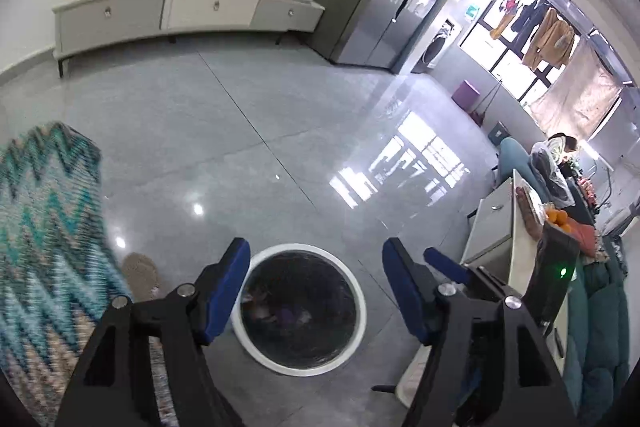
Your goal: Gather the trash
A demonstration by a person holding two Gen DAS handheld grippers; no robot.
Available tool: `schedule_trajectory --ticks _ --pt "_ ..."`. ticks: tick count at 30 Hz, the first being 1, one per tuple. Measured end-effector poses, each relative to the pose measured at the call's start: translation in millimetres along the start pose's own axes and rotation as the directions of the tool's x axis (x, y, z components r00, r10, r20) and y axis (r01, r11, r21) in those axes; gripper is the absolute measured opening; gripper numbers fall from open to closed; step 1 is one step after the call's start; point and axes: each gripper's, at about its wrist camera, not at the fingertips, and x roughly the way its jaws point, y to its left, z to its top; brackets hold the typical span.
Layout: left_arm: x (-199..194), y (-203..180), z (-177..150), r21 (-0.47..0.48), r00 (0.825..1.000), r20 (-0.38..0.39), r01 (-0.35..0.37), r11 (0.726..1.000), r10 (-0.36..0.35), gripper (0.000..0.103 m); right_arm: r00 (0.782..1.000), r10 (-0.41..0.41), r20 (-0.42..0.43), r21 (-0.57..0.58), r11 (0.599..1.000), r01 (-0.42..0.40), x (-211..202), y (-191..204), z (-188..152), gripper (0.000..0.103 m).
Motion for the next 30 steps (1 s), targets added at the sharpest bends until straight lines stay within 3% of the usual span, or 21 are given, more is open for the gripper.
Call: schedule_trajectory --ticks 3,9,15,19,25,30 --pt "-29 4 -1 0.014 0.998 0.05 -0.042 0.999 0.041 0.067 0.999 0.02 0.027 -0.005 1.0 -0.02 -12 9 6 0.054" --pt "-108 27 -9 0.038 0.974 0.174 -0.154 0.987 0.146 0.067 0.986 0.098 0.136 -0.058 0.994 -0.091 -55 49 32 0.054" --pt "-200 73 -33 -0.001 0.916 0.292 -0.286 0.958 0.274 0.067 0.954 0.193 0.229 -0.151 0.975 -0.161 -105 100 50 0.057" --pt "-255 115 -58 -0.066 0.876 0.328 -0.352 0.933 0.354 0.067 0.929 0.264 0.258 -0.224 0.952 -0.208 -134 142 52 0.058" --pt "-327 184 -123 -0.197 0.806 0.312 -0.463 0.864 0.503 0.067 0.903 0.378 0.206 -0.318 0.898 -0.304 -146 199 34 0.058" --pt "-353 214 -179 -0.241 0.785 0.265 -0.509 0.826 0.561 0.067 0.881 0.464 0.091 -0.38 0.834 -0.4 -137 245 -1 0.058"
